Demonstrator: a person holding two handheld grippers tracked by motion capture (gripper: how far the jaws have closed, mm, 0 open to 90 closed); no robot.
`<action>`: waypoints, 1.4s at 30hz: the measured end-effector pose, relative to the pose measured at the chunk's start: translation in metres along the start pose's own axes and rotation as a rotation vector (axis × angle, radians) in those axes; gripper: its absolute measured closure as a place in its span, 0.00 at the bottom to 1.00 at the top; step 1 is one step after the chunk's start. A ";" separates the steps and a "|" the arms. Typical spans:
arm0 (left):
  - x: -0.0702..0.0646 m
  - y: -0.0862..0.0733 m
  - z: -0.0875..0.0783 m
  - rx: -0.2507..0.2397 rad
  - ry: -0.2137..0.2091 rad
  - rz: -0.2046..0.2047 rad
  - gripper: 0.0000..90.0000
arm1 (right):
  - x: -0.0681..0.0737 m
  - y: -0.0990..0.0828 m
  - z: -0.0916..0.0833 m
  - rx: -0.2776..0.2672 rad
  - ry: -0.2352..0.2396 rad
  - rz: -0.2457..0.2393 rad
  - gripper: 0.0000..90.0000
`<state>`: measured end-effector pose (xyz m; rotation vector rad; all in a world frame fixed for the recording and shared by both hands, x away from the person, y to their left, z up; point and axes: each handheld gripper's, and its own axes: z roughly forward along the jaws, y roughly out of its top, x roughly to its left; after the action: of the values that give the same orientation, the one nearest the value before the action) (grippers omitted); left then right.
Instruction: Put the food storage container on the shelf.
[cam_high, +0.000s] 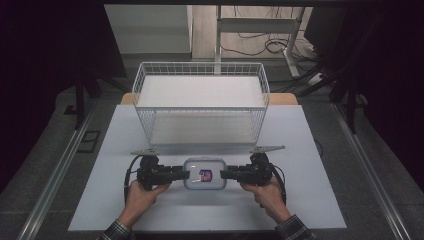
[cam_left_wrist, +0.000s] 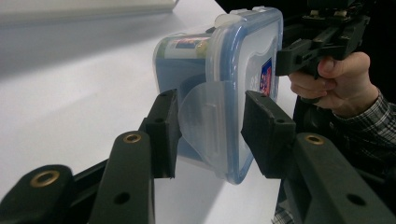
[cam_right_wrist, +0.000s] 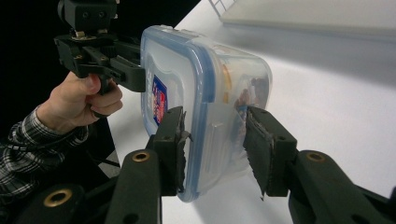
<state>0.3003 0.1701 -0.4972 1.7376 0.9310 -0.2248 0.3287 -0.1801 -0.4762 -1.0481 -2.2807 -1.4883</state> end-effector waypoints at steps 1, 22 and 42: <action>-0.001 0.003 -0.001 -0.002 0.003 0.001 0.63 | 0.000 0.003 -0.001 0.000 0.001 0.001 0.65; -0.019 0.086 -0.031 -0.074 0.041 0.043 0.63 | 0.016 0.084 -0.019 -0.068 0.012 -0.063 0.65; -0.013 0.175 -0.055 -0.141 0.055 0.065 0.63 | 0.021 0.172 -0.028 -0.145 -0.001 -0.125 0.65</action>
<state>0.3947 0.1957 -0.3416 1.6479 0.9065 -0.0675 0.4231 -0.1553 -0.3310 -0.9583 -2.3061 -1.7249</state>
